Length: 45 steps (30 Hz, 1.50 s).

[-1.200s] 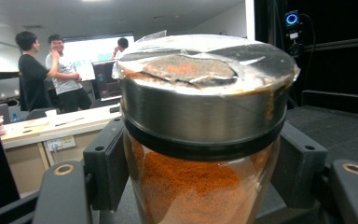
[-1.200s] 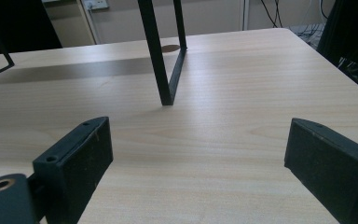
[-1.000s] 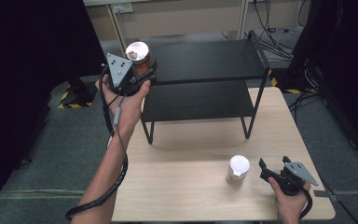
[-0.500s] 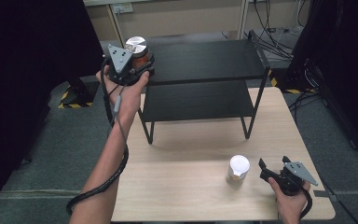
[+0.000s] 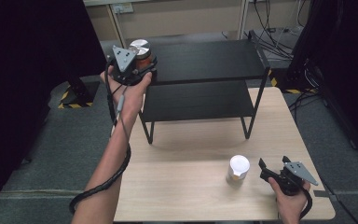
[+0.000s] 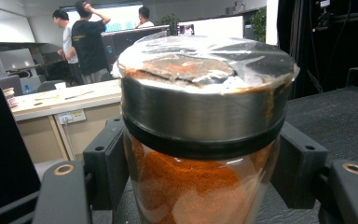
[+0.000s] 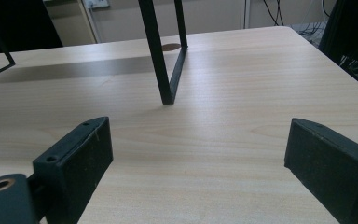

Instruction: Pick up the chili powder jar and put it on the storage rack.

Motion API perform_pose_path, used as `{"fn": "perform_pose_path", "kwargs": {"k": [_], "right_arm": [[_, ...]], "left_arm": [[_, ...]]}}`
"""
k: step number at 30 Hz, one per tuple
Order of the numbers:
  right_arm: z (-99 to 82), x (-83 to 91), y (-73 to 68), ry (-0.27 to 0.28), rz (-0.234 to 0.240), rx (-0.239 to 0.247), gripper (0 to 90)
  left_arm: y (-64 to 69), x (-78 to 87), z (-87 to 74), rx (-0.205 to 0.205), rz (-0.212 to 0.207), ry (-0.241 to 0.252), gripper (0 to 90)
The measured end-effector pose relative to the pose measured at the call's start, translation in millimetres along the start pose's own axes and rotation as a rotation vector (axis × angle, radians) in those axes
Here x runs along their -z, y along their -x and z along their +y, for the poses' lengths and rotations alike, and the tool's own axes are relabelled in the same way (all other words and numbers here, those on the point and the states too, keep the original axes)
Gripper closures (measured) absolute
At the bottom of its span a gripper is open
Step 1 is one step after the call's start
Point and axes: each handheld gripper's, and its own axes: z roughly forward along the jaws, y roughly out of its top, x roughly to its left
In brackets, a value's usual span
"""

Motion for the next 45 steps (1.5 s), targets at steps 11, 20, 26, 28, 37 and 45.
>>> {"fn": "perform_pose_path", "kwargs": {"k": [11,20,26,28,37,45], "right_arm": [[-0.2,0.1,-0.1,0.001,0.000,0.004,7.8],[0.0,0.0,-0.2,0.000,0.002,0.005,7.8],[0.2,0.1,-0.6,-0.002,0.003,0.007,7.8],[0.2,0.1,-0.6,-0.002,0.003,0.007,7.8],[-0.1,0.3,-0.5,-0.001,0.004,0.006,7.8],[0.1,0.1,-0.9,-0.002,0.003,0.009,7.8]], "left_arm": [[-3.3,-8.3,-0.2,0.026,-0.006,-0.006,30.3],[-9.4,-13.6,-2.4,0.085,-0.014,-0.008,30.2],[-11.2,-13.6,-2.5,0.099,-0.017,-0.010,30.1],[-12.0,-13.6,-2.2,0.106,-0.018,-0.012,30.0],[-5.1,-7.8,-2.2,0.091,0.004,0.011,19.2],[-1.4,5.4,-3.7,0.058,0.033,0.027,14.9]]}}
